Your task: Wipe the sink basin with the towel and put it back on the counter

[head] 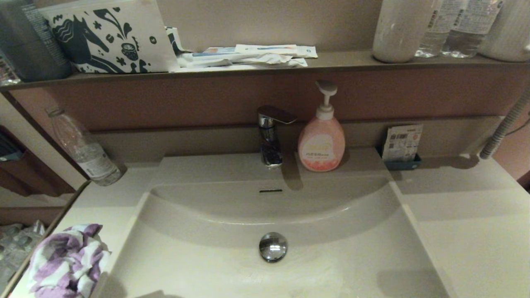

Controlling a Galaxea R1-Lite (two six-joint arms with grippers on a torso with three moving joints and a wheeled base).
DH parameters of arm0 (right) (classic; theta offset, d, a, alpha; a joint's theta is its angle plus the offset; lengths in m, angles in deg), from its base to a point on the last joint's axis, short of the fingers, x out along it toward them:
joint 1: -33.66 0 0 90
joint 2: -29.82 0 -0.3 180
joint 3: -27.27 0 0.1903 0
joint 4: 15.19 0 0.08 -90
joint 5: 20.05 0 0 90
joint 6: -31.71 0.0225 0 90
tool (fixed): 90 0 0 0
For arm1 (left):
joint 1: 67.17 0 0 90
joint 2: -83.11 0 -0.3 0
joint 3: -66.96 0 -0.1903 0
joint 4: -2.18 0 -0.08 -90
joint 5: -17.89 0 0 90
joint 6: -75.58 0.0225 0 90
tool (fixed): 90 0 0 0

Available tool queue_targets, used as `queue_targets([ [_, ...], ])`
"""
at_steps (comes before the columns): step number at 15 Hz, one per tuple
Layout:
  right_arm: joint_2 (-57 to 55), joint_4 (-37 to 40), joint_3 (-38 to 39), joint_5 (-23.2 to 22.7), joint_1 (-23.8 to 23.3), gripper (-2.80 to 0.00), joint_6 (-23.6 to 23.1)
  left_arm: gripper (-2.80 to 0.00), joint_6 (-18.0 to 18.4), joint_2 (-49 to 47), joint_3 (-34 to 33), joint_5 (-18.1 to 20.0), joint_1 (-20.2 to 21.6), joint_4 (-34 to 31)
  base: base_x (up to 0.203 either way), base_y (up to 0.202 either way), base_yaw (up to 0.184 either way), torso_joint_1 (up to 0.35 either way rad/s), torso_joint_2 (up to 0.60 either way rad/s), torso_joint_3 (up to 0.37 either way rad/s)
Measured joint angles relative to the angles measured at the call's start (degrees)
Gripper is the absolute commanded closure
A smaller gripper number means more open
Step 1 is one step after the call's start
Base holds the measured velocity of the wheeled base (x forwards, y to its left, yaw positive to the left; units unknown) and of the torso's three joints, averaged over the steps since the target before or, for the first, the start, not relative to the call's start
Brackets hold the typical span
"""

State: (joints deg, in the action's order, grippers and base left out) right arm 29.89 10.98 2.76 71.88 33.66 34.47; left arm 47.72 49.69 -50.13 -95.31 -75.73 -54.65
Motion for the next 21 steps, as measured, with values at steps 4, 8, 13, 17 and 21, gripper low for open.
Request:
queue_targets([
  [4,0.0,0.0,0.0,0.0,0.0,0.0,0.0,0.0,7.76,10.45,0.14,1.24,9.32,-5.18,0.0,0.0,0.0,0.0,0.0,0.0],
  [8,0.0,0.0,0.0,0.0,0.0,0.0,0.02,0.0,14.77,16.29,-2.06,11.8,13.24,-2.96,0.0,0.0,0.0,0.0,0.0,0.0],
  [13,0.0,-0.01,0.0,0.0,0.0,0.0,0.06,0.0,21.46,20.58,-6.74,14.85,9.2,0.72,0.0,0.0,0.0,0.0,0.0,0.0],
  [17,0.0,0.0,0.0,0.0,0.0,0.0,0.05,0.0,28.47,27.69,-21.77,18.58,9.09,13.7,0.0,0.0,0.0,0.0,0.0,0.0],
  [21,0.0,0.0,0.0,-0.02,0.0,0.0,0.05,0.0,35.77,32.22,-33.9,23.6,9.08,28.98,0.0,0.0,0.0,0.0,0.0,0.0],
])
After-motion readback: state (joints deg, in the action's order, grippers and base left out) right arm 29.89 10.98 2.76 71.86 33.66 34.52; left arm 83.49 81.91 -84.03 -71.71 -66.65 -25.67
